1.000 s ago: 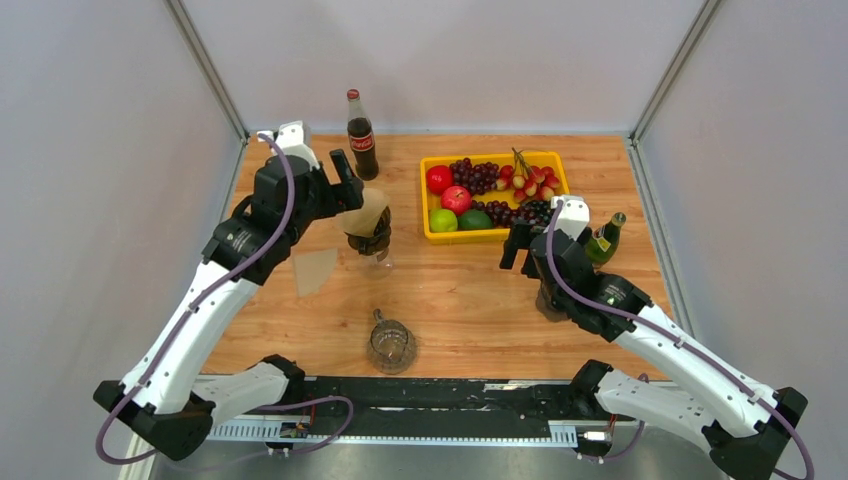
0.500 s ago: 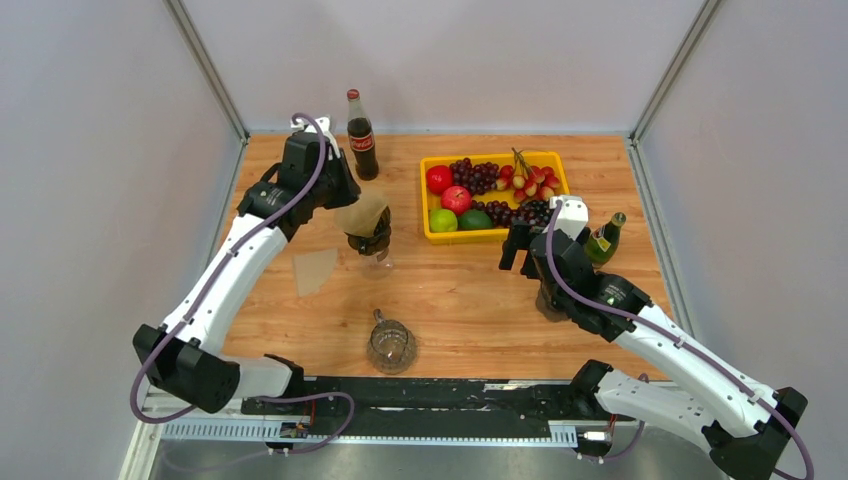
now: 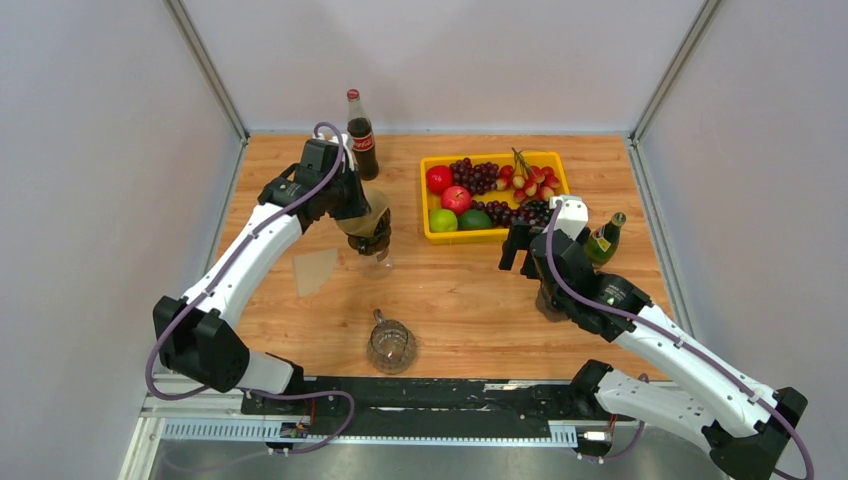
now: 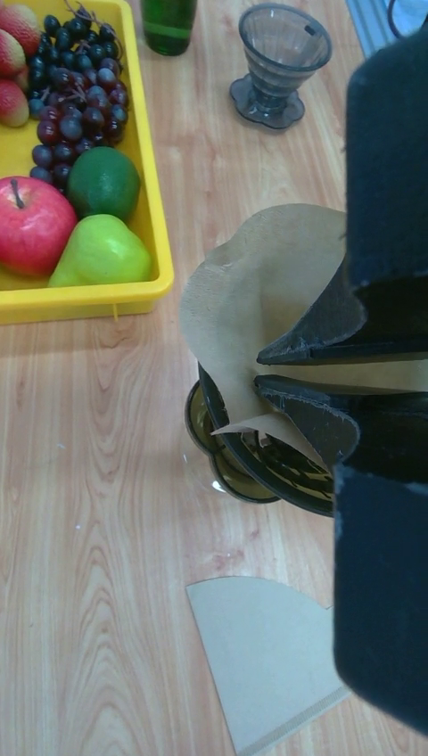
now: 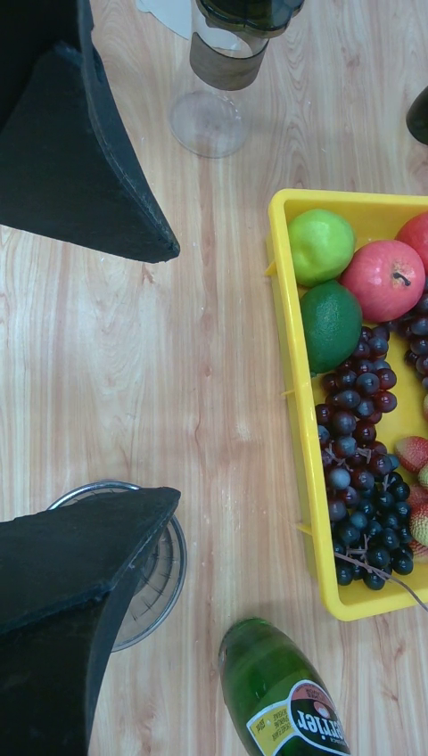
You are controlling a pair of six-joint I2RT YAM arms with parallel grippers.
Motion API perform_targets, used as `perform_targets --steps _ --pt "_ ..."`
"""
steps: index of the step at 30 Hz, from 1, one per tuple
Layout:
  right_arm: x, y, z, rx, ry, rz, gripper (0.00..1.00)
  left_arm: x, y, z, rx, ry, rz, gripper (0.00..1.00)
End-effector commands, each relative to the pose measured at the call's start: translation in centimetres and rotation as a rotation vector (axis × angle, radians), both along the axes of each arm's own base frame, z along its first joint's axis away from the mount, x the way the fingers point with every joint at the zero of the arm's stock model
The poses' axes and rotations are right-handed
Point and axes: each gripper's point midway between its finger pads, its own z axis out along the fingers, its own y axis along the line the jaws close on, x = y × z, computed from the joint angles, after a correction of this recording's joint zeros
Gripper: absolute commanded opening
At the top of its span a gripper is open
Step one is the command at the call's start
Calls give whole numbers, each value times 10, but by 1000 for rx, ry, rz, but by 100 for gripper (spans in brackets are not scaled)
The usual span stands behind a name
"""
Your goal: Place the coffee filter in the dripper
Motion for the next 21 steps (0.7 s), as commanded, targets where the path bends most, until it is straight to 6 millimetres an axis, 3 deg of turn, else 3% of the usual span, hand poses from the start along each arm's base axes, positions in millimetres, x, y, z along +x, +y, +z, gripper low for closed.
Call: perform_targets --steps 1,13,21 --pt "2 0 2 7 -14 1 100 -4 -3 -6 -1 16 -52 21" --pt "2 0 1 2 -13 -1 100 -2 -9 -19 10 60 -99 27" --pt "3 1 1 -1 -10 3 100 -2 -9 -23 19 70 -108 44"
